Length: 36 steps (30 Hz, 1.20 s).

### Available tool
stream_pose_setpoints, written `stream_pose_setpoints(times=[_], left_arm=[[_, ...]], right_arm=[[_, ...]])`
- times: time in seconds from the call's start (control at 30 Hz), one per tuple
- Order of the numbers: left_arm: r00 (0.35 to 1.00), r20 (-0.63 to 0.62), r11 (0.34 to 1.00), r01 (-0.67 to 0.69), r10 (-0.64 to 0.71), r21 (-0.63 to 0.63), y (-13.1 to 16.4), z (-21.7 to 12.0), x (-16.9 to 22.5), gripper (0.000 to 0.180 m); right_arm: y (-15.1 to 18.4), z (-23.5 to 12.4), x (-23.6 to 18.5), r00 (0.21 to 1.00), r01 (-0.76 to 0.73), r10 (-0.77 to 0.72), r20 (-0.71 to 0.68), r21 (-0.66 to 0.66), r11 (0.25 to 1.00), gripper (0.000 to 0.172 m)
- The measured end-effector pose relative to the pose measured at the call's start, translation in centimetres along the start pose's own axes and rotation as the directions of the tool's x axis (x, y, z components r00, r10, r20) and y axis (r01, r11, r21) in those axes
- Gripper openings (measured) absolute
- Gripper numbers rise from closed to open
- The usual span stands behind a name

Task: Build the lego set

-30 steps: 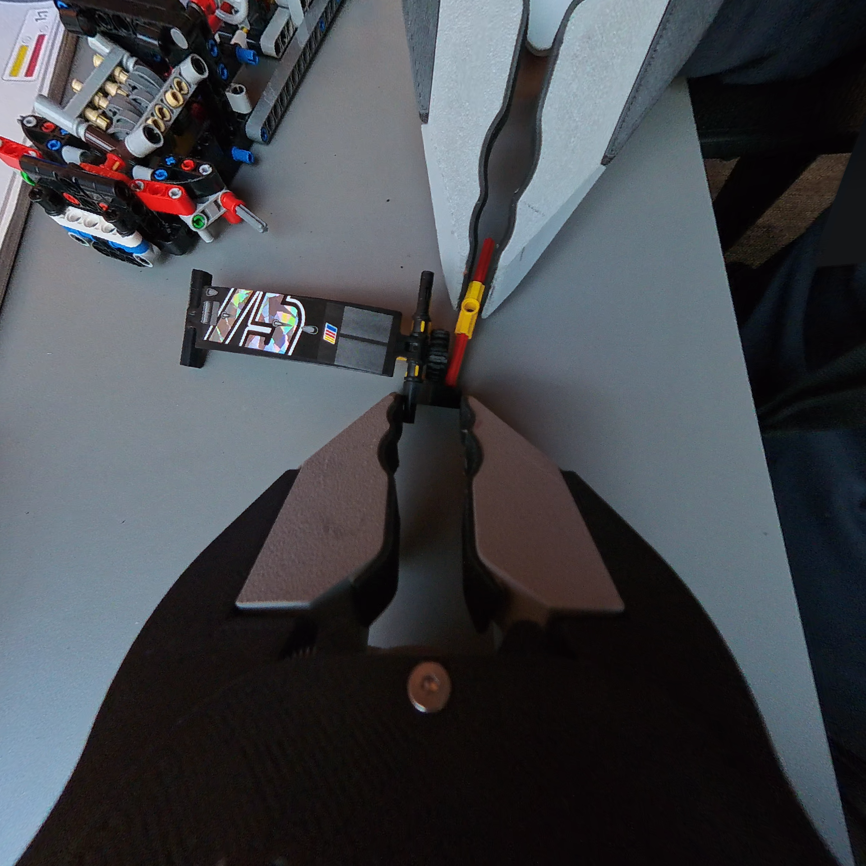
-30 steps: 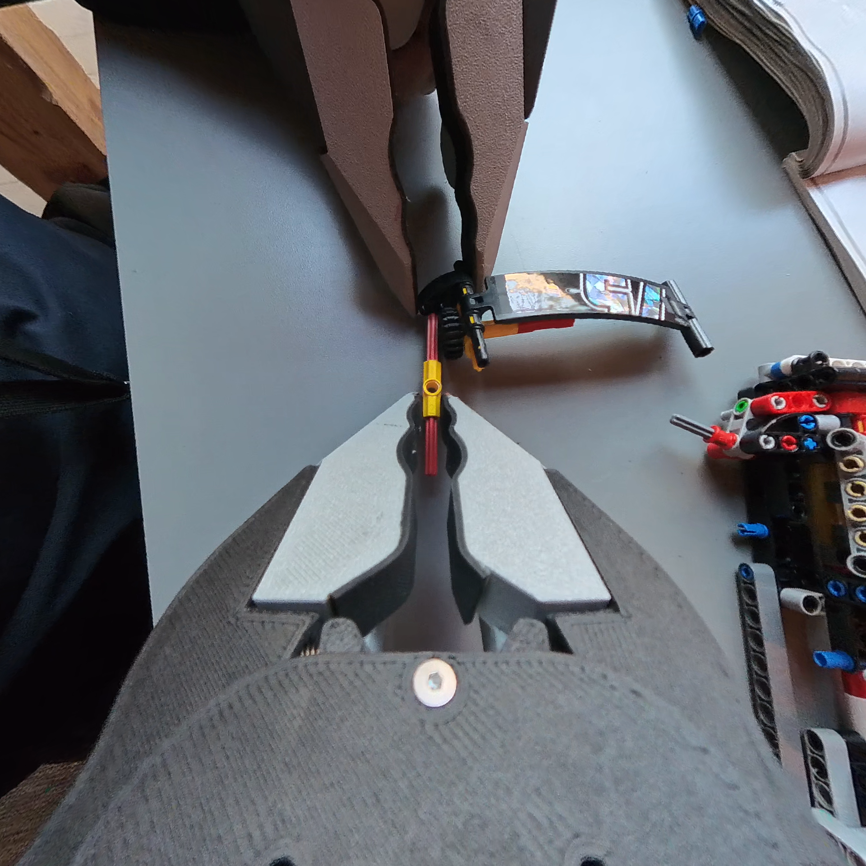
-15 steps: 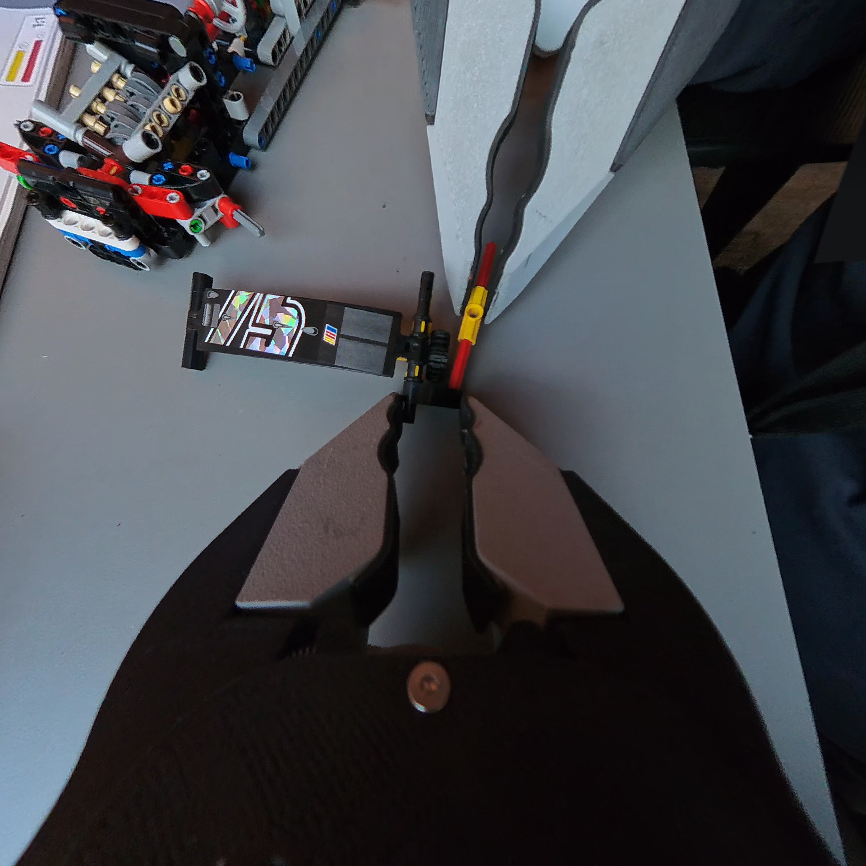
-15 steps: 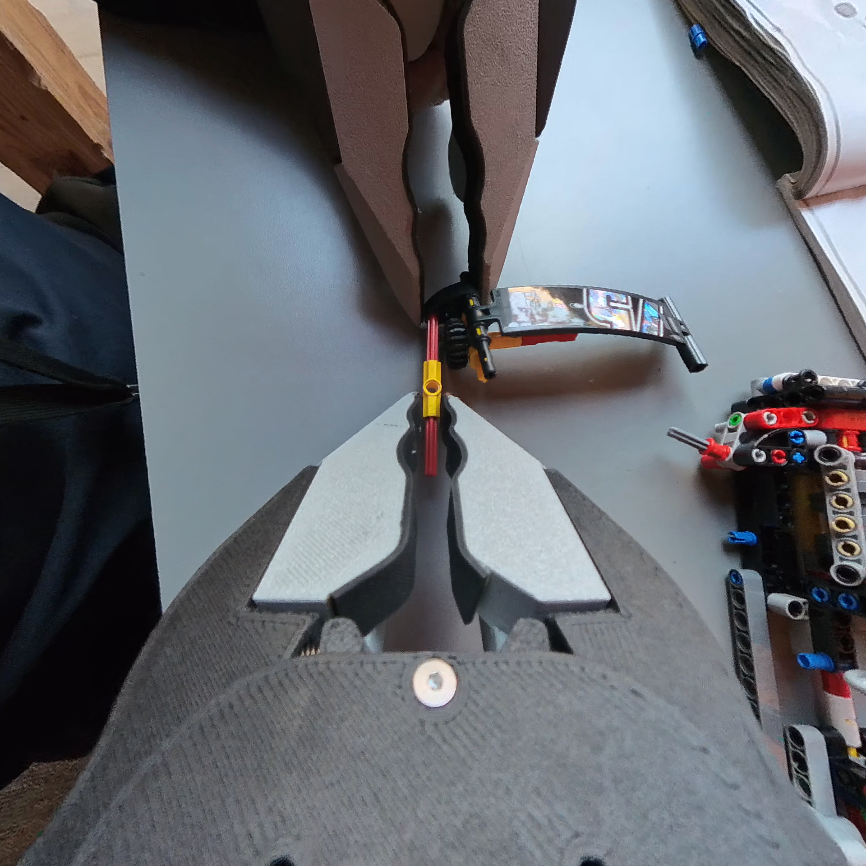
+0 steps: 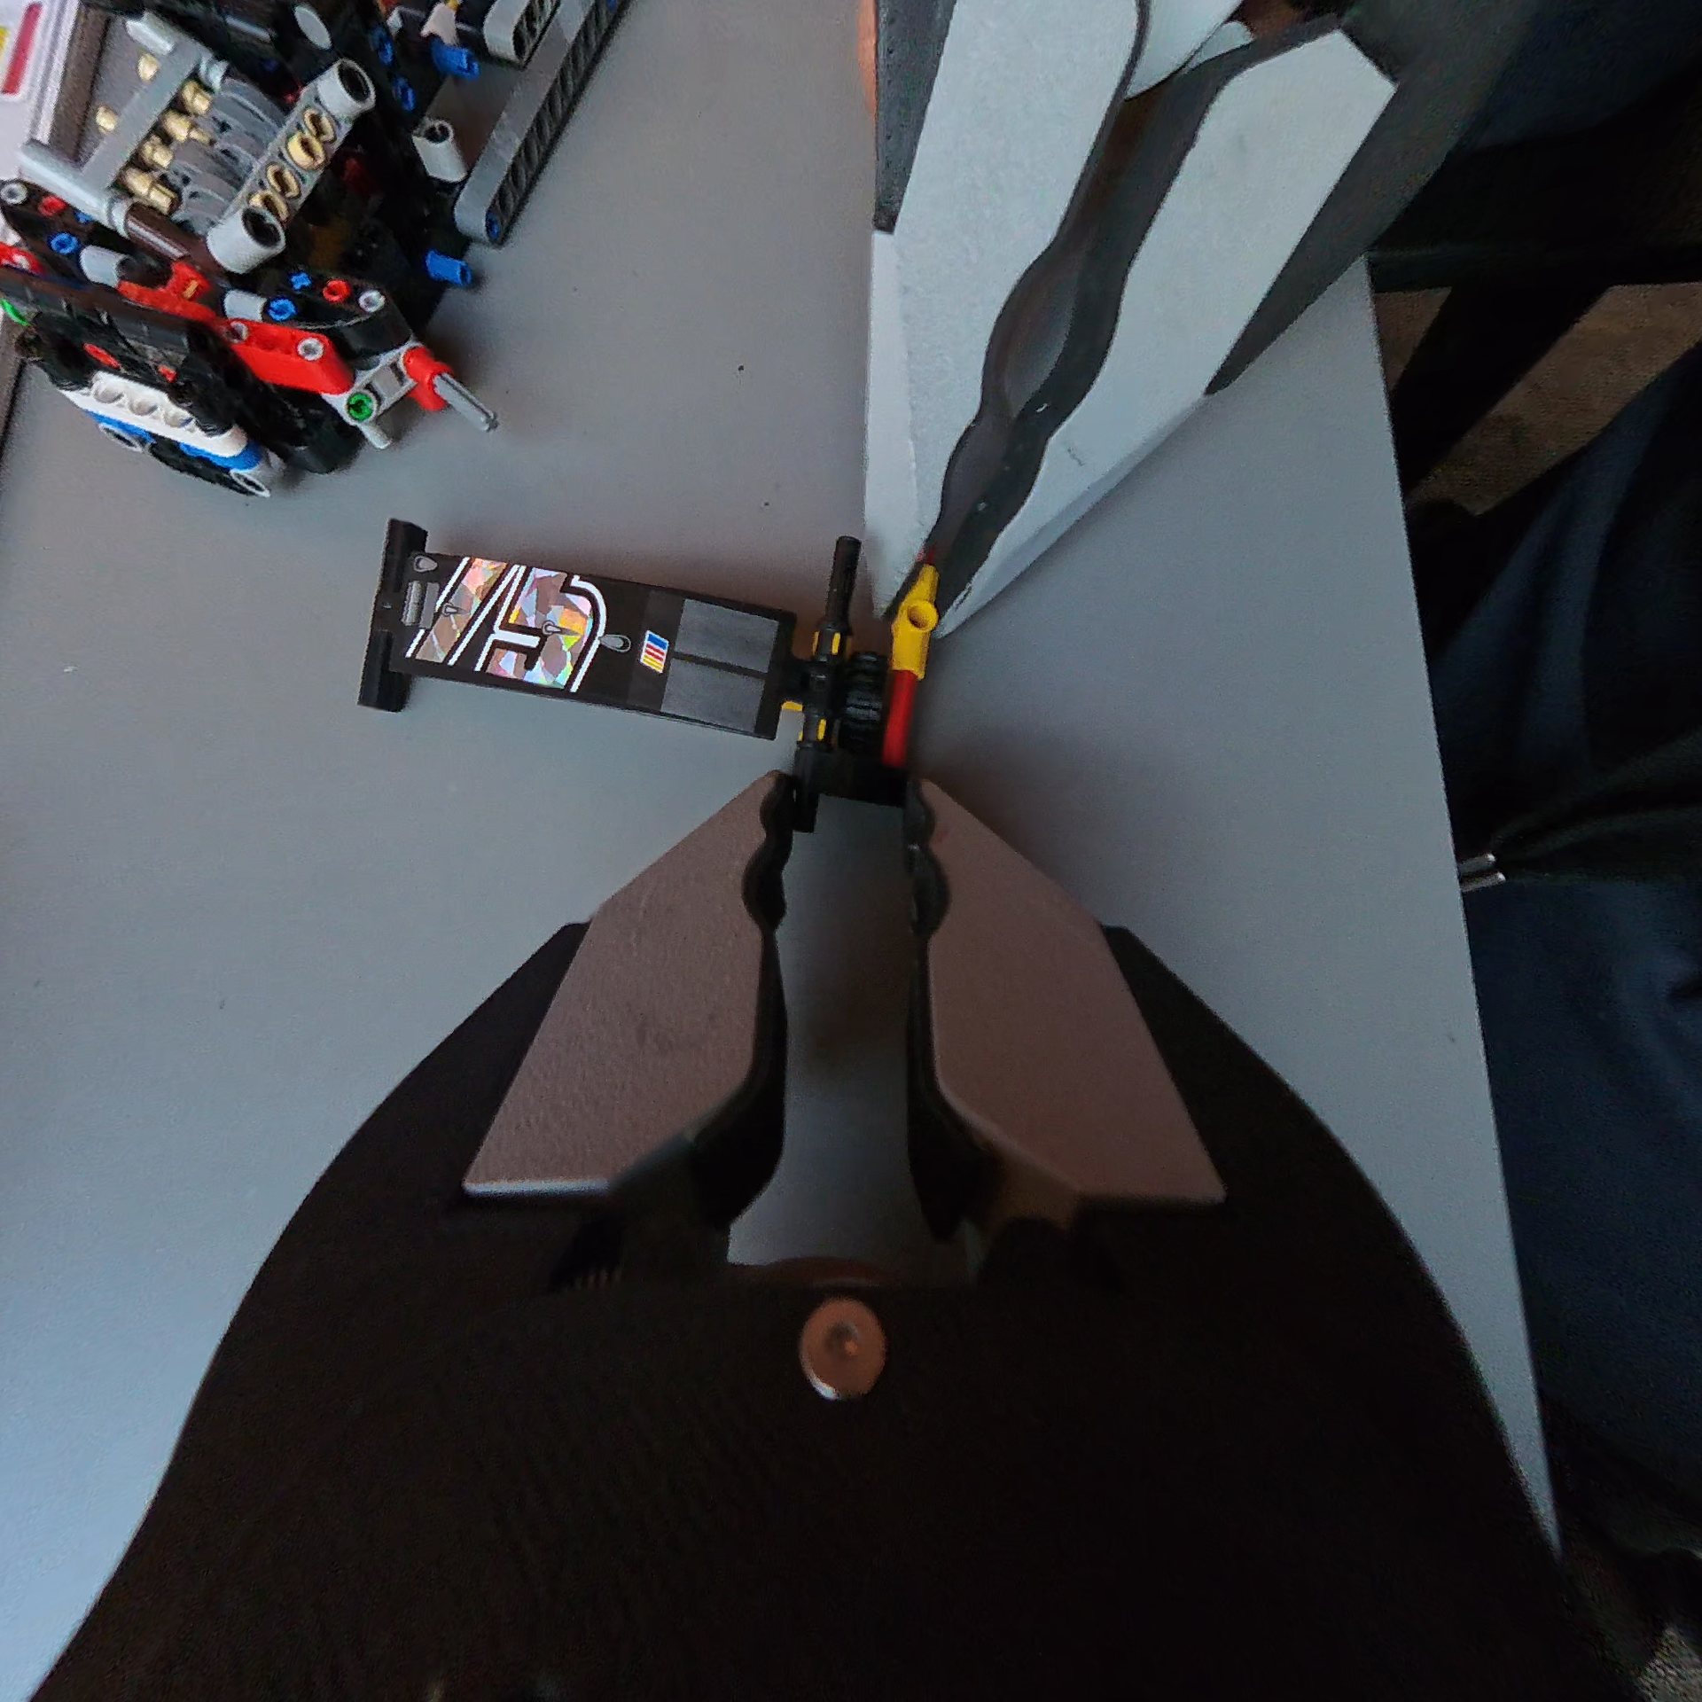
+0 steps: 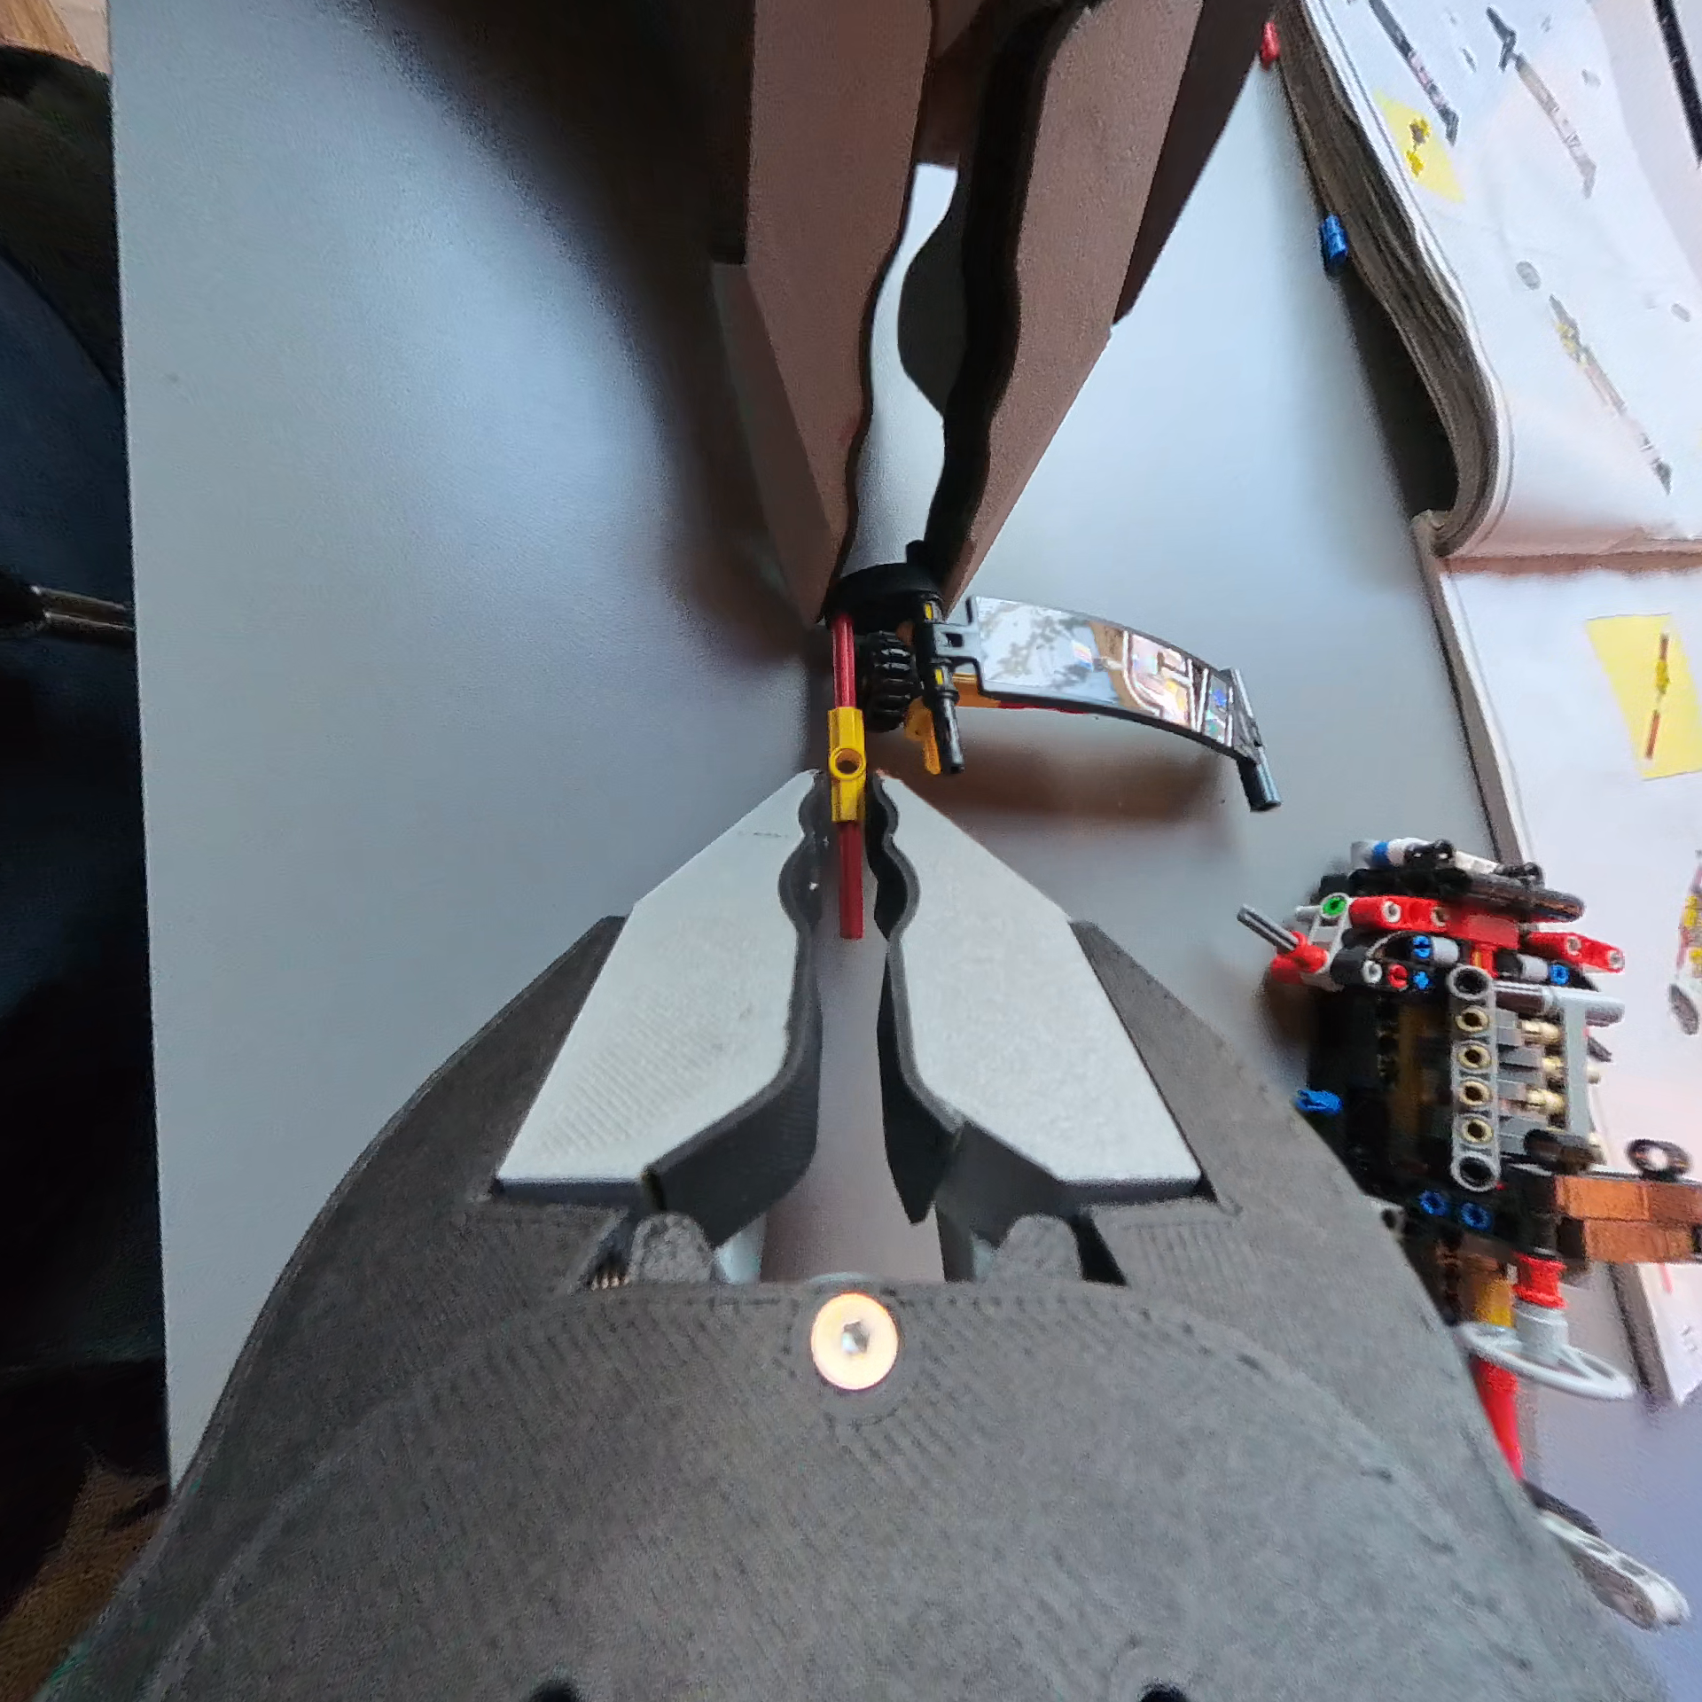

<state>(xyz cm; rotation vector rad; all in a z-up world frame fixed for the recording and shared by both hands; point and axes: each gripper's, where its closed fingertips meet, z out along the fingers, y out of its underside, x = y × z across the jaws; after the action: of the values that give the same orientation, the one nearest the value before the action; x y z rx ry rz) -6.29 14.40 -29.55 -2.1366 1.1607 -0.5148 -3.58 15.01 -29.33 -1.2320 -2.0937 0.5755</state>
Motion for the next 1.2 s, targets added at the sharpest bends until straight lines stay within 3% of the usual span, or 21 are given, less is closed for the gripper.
stream_pose_setpoints(times=[0.13, 0.4, 0.43, 0.53, 0.63, 0.73, 0.87, 1.03, 1.2], left_arm=[[0.998, 0.059, 0.999, -0.012, 0.015, -0.047, -0.1, -0.1, 0.0, 0.021], [0.995, 0.093, 0.999, 0.027, -0.025, -0.02, -0.2, 0.0, -0.1, 0.021], [0.993, 0.113, 0.999, 0.041, -0.043, 0.019, -0.7, 0.0, -0.2, 0.023], [0.983, 0.111, 0.942, 0.101, -0.144, 0.32, -4.6, -1.2, -0.3, 0.007], [0.986, 0.112, 0.953, 0.088, -0.125, 0.291, -4.1, -1.1, -0.4, 0.008], [0.993, 0.043, 0.953, 0.091, -0.108, 0.289, -3.9, -1.5, 0.8, 0.039], [0.995, 0.068, 0.963, 0.058, -0.079, 0.262, -2.4, -2.2, 0.3, 0.039], [0.993, 0.022, 0.95, 0.108, -0.12, 0.293, -2.5, -2.8, -0.1, 0.036], [0.994, 0.055, 0.958, 0.073, -0.092, 0.279, -2.4, -2.6, -0.5, 0.041]], right_arm=[[0.3, 0.4, 0.0, 0.996, -0.074, 0.074, 0.046, 0.004, 0.997, 0.005], [0.2, 0.5, 0.0, 0.988, -0.129, 0.125, 0.095, 0.036, 0.991, 0.005], [0.3, 0.5, -0.1, 0.98, -0.157, 0.15, 0.131, 0.047, 0.986, 0.005], [-0.5, 0.0, -0.2, 0.955, -0.221, 0.192, 0.226, 0.112, 0.969, 0.005], [-0.5, -0.2, 0.1, 0.961, -0.211, 0.181, 0.211, 0.13, 0.969, 0.005], [-0.1, -0.5, 0.6, 0.959, -0.228, 0.198, 0.204, 0.137, 0.964, 0.005], [-0.1, -0.9, 1.1, 0.95, -0.259, 0.223, 0.219, 0.155, 0.953, 0.005], [-0.2, -1.0, 1.2, 0.934, -0.294, 0.248, 0.256, 0.159, 0.943, 0.004], [-0.3, -1.0, 1.0, 0.923, -0.309, 0.257, 0.288, 0.154, 0.938, 0.004]])
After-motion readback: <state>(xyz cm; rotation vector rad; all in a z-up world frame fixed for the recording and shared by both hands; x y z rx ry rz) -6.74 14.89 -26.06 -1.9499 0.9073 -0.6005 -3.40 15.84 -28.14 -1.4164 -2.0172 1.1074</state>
